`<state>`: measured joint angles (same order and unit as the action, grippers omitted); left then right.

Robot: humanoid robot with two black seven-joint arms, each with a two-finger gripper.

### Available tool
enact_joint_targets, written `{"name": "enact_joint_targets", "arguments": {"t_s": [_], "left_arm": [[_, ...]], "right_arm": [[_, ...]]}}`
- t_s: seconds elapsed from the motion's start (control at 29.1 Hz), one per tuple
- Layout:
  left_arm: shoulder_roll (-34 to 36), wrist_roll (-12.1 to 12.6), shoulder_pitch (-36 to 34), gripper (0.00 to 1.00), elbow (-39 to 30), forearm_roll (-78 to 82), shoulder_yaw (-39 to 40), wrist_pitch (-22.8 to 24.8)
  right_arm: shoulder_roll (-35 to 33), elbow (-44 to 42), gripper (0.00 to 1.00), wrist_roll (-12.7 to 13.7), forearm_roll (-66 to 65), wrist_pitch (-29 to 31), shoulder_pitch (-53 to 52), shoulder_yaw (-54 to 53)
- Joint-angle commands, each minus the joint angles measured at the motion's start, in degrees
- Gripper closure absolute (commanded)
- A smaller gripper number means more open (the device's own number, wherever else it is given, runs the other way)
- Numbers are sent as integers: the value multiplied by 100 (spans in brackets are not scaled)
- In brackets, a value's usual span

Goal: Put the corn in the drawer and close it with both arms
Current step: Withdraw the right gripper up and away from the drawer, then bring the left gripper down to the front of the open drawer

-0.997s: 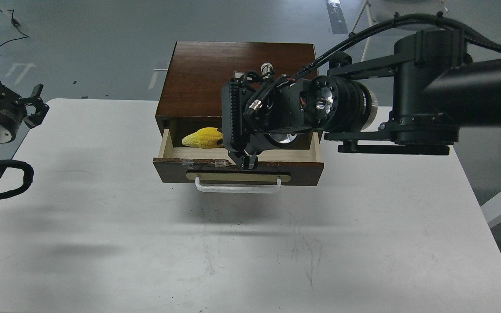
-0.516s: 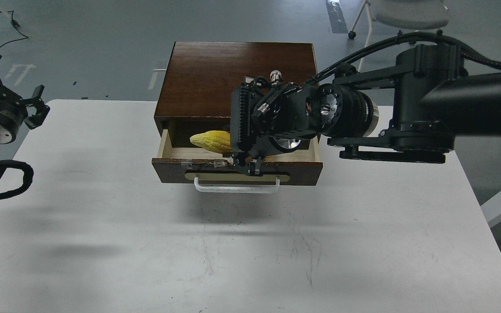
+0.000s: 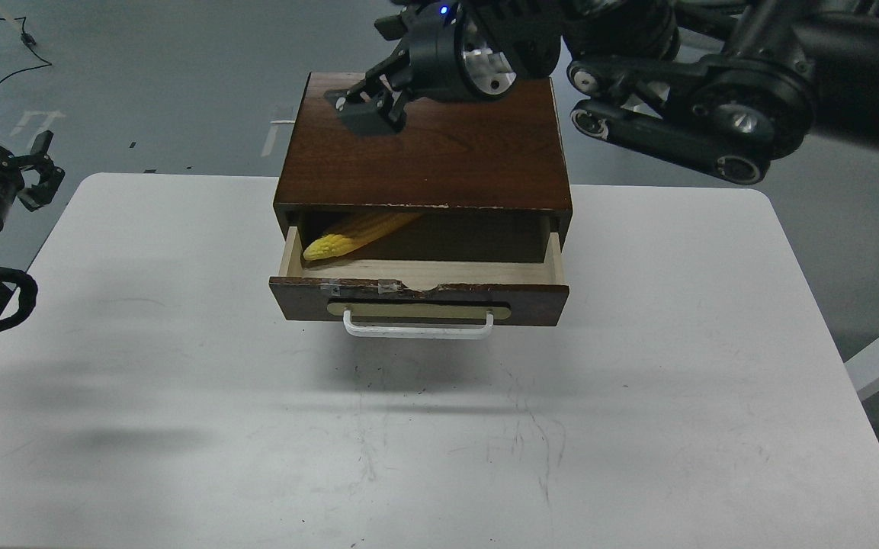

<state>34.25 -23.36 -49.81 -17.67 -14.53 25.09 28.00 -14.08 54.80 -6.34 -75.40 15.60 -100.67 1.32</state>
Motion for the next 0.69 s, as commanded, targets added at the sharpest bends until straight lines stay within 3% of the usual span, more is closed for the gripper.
{"name": "enact_joint_targets", "arguments": {"t_s": [0.0, 0.07, 0.1, 0.14, 0.24, 0.41, 0.48, 0.52, 0.58, 0.65], "left_arm": [[21, -71, -353, 30, -8, 1044, -4, 0], [47, -150, -424, 38, -61, 1636, 13, 0], [56, -325, -459, 44, -78, 1881, 22, 0], [65, -457, -512, 46, -105, 2005, 22, 0], [143, -464, -688, 46, -499, 2365, 4, 0], [898, -464, -723, 54, -2641, 3876, 57, 0], [1197, -464, -732, 70, -3957, 4587, 110, 0], [1242, -464, -749, 75, -4276, 4773, 110, 0], [1339, -464, -924, 97, -5294, 5614, 119, 0], [1348, -464, -986, 100, -5684, 6030, 127, 0]], "right_arm": [[-427, -661, 1, 1, 1689, -13, 74, -185], [-692, -909, 1, 10, 2589, -13, 162, -203], [-936, -1005, 1, 1, 3114, -13, 205, -211], [-1095, -1050, 1, 1, 3389, -13, 232, -211], [-1562, -1138, 1, 1, 4339, 4, 460, -220], [-2064, -1348, 1, 1, 5211, -22, 1154, -387], [-2125, -1567, 1, 1, 5299, -5, 1610, -833], [-2125, -1629, 0, 1, 5325, -4, 1734, -949], [-2134, -1831, 0, 1, 5570, 30, 2207, -1588], [-2134, -1928, 0, 10, 5799, 66, 2428, -1889]]}}
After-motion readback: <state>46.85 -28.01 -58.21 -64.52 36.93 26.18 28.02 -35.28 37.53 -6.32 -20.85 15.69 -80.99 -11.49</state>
